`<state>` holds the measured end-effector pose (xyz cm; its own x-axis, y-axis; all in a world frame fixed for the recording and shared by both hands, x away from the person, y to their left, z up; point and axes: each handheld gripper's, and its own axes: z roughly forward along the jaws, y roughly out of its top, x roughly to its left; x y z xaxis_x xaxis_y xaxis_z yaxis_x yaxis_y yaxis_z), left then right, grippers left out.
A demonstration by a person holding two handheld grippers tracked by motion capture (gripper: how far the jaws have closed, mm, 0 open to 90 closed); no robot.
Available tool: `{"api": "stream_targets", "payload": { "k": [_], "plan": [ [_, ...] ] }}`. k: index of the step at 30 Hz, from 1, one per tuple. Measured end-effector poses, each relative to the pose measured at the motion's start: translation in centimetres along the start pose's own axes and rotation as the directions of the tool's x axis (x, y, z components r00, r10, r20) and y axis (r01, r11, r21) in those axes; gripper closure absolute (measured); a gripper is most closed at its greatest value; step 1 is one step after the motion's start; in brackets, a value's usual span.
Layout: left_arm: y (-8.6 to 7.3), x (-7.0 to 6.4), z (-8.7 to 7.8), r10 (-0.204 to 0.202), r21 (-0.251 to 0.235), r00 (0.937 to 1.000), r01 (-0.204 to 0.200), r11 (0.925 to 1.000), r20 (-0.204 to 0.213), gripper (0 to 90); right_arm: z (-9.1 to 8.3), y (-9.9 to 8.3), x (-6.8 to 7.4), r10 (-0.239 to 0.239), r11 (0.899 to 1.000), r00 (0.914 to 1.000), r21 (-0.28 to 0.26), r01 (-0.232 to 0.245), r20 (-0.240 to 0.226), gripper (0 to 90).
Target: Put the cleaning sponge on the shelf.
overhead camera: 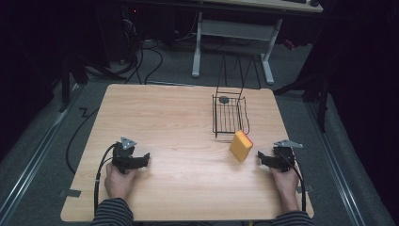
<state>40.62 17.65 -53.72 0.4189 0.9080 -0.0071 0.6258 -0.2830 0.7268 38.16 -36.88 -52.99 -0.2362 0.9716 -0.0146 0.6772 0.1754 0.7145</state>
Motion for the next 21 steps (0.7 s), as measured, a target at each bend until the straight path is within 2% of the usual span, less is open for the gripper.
{"api": "stream_targets", "payload": {
  "k": [6, 9, 12, 21],
  "plan": [
    [0.0, 0.0, 0.0, 0.0, 0.0, 1.0, 0.0, 1.0, 0.0, 15.1, -0.1, -0.1, 0.0, 0.001, 1.0, 1.0, 0.0, -0.001, 0.007, 27.5],
    [0.0, 0.0, 0.0, 0.0, 0.0, 1.0, 0.0, 1.0, 0.0, 15.2, -0.4, -0.2, -0.2, 0.011, 1.0, 0.9999, -0.019, -0.011, 0.009, 29.6],
    [0.0, 0.0, 0.0, 0.0, 0.0, 1.0, 0.0, 1.0, 0.0, 15.2, -1.0, -0.2, -0.3, 0.025, 0.999, 0.9997, -0.037, -0.025, 0.0, 30.7],
    [0.0, 0.0, 0.0, 0.0, 0.0, 1.0, 0.0, 1.0, 0.0, 15.2, -3.1, -0.2, -0.1, 0.001, 0.996, 0.9995, -0.092, -0.003, -0.032, 33.6]
  ]
}}
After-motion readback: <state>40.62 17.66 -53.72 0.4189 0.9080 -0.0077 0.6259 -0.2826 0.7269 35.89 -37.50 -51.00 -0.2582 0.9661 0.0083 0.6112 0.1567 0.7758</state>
